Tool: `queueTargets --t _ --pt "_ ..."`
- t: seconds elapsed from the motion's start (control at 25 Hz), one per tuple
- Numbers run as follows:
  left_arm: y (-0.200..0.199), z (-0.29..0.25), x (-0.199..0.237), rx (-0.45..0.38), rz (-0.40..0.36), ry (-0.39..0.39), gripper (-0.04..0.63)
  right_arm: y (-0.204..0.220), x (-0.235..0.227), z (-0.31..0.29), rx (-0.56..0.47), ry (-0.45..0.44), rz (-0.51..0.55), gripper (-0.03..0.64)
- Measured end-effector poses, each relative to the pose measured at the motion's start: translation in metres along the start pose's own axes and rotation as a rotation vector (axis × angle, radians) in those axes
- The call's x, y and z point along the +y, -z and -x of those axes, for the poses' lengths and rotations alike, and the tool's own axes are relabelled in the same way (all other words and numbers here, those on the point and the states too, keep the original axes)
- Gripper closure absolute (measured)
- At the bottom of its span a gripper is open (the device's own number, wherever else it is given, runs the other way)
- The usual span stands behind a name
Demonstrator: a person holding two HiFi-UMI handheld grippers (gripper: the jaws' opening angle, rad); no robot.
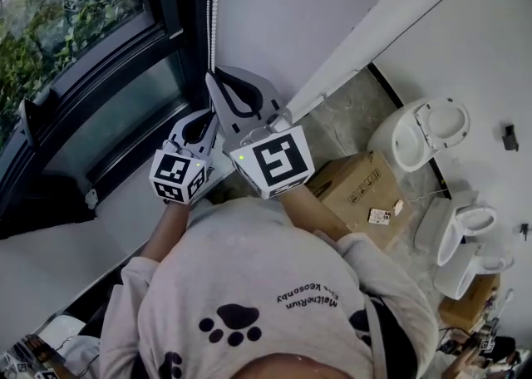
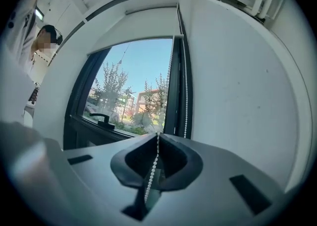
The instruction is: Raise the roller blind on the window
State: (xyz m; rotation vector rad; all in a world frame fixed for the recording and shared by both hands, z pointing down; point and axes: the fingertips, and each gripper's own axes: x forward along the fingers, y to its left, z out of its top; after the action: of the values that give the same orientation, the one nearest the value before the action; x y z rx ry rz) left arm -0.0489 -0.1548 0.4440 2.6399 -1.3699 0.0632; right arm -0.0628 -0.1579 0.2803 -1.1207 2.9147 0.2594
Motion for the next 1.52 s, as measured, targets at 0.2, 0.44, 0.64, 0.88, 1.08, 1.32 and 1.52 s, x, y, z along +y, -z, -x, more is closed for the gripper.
queueTargets --t 0.2,0.44,0.64,0.88,1.08,1.32,1.52 --pt "0.012 -0.003 -0.004 0.016 -0.005 0.011 0.588 0.014 -0.003 0.002 0.016 0.023 0.007 0.601" --pt "0.046 -0.004 -0.001 0.070 0.018 0.009 0.588 0.050 -0.002 0.004 0.073 0.026 -0.009 0.601" --pt "0.074 -0.002 0.000 0.114 0.040 0.012 0.588 0.077 0.005 0.006 0.119 0.010 -0.026 0.601" --pt "0.100 0.005 0.007 0.165 0.049 -0.008 0.588 0.101 0.018 0.009 0.167 -0.012 -0.041 0.603" --pt "0.105 0.005 0.005 0.171 0.030 -0.002 0.586 0.106 0.022 0.009 0.171 -0.016 -0.048 0.603" --pt "0.101 0.005 -0.002 0.169 0.002 0.050 0.584 0.107 0.020 0.009 0.169 -0.012 -0.057 0.604" --pt "0.073 0.015 -0.003 0.114 0.021 0.076 0.583 0.108 0.018 0.008 0.164 -0.011 -0.060 0.604"
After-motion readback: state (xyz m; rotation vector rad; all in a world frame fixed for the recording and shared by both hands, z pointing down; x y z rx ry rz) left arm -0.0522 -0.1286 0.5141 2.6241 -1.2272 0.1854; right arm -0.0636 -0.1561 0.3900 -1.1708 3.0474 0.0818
